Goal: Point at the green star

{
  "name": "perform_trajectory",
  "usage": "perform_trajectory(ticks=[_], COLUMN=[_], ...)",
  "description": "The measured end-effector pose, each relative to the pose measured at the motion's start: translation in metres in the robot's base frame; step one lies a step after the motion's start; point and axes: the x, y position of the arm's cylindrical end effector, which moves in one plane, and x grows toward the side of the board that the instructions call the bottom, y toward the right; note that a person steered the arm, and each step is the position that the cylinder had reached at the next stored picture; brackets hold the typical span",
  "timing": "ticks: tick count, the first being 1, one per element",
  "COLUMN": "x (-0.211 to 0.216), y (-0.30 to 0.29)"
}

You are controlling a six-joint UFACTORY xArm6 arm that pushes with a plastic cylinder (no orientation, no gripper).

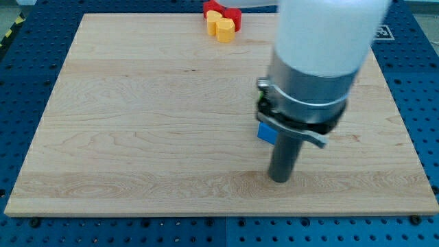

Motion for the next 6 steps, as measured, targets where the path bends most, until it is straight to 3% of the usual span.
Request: perform_trajectory(ticks=[1, 3, 4, 5, 6], x=[0.0, -0.006, -0.063, -0.133, -0.15], y=[0.027, -0.068, -0.103, -0.097, -0.069])
